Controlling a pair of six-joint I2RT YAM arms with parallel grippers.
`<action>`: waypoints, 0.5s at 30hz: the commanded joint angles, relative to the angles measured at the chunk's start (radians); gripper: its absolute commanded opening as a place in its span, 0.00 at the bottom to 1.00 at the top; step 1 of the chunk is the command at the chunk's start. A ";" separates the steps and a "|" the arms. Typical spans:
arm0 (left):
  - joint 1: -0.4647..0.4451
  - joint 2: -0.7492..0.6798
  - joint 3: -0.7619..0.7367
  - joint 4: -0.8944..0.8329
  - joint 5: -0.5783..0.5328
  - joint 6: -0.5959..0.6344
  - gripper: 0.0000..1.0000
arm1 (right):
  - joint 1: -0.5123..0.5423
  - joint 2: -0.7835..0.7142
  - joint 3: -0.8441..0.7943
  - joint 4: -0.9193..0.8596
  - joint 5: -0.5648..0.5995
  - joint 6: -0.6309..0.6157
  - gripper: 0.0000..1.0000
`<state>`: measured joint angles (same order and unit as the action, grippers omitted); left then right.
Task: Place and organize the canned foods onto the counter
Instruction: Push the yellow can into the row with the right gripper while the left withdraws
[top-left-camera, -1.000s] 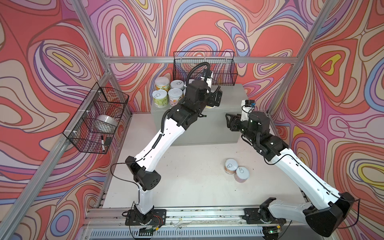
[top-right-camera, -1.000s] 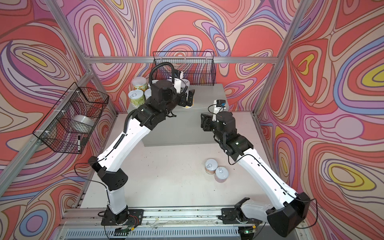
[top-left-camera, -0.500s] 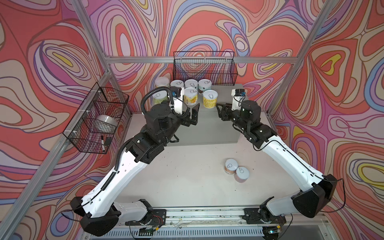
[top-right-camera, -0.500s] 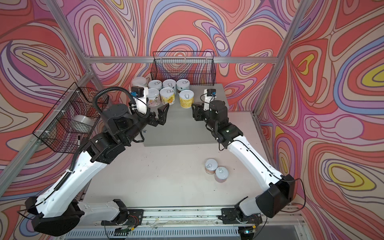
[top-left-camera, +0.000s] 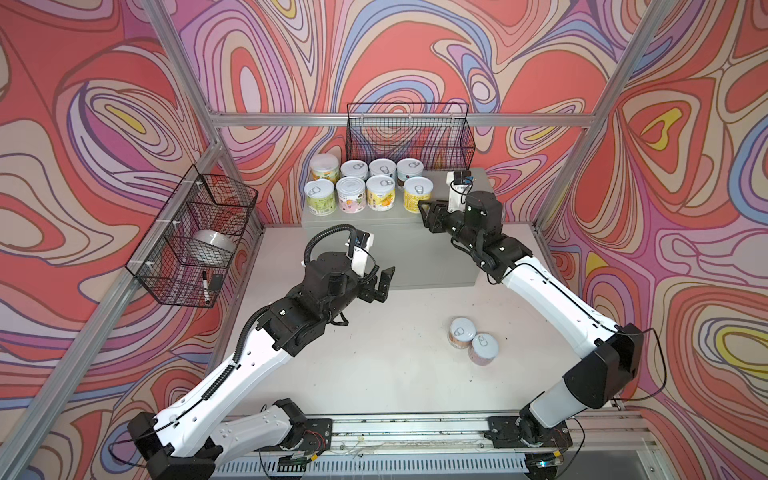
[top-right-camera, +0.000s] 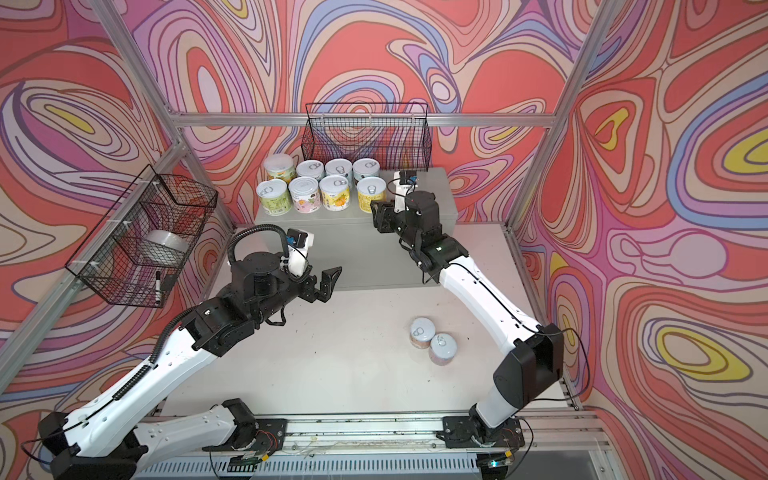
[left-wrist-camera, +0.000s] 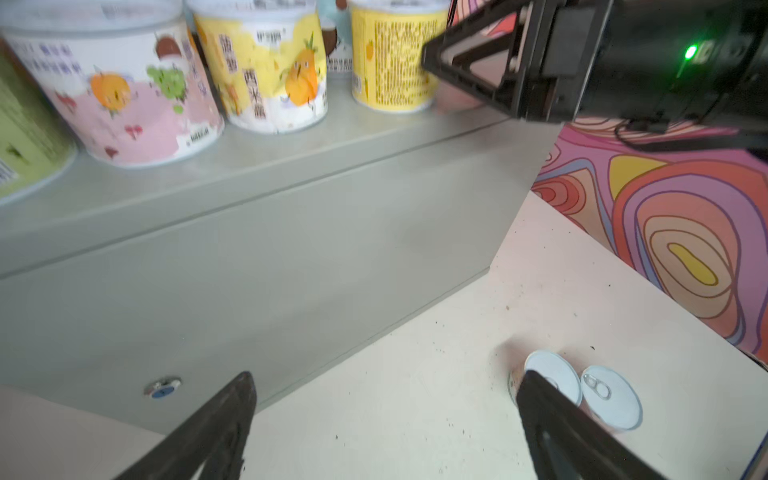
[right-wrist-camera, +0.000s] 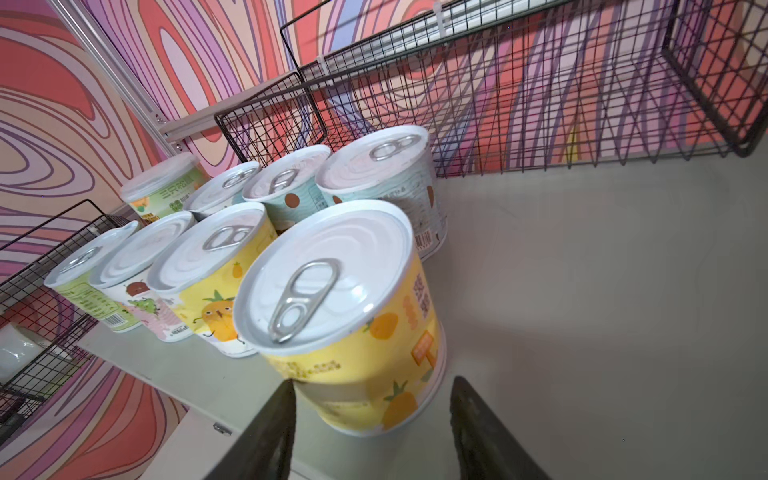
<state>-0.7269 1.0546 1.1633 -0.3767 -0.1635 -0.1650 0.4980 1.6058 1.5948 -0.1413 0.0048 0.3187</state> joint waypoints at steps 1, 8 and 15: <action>-0.002 -0.040 -0.050 -0.031 -0.004 -0.056 1.00 | -0.004 0.026 0.032 0.020 -0.015 0.008 0.60; -0.001 -0.056 -0.141 -0.043 0.011 -0.096 1.00 | -0.003 0.060 0.052 0.043 -0.056 0.025 0.62; -0.001 -0.042 -0.178 -0.030 0.016 -0.106 1.00 | -0.003 0.104 0.095 0.046 -0.109 0.041 0.62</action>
<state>-0.7269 1.0142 0.9970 -0.4107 -0.1539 -0.2478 0.4969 1.6794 1.6650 -0.0998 -0.0662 0.3428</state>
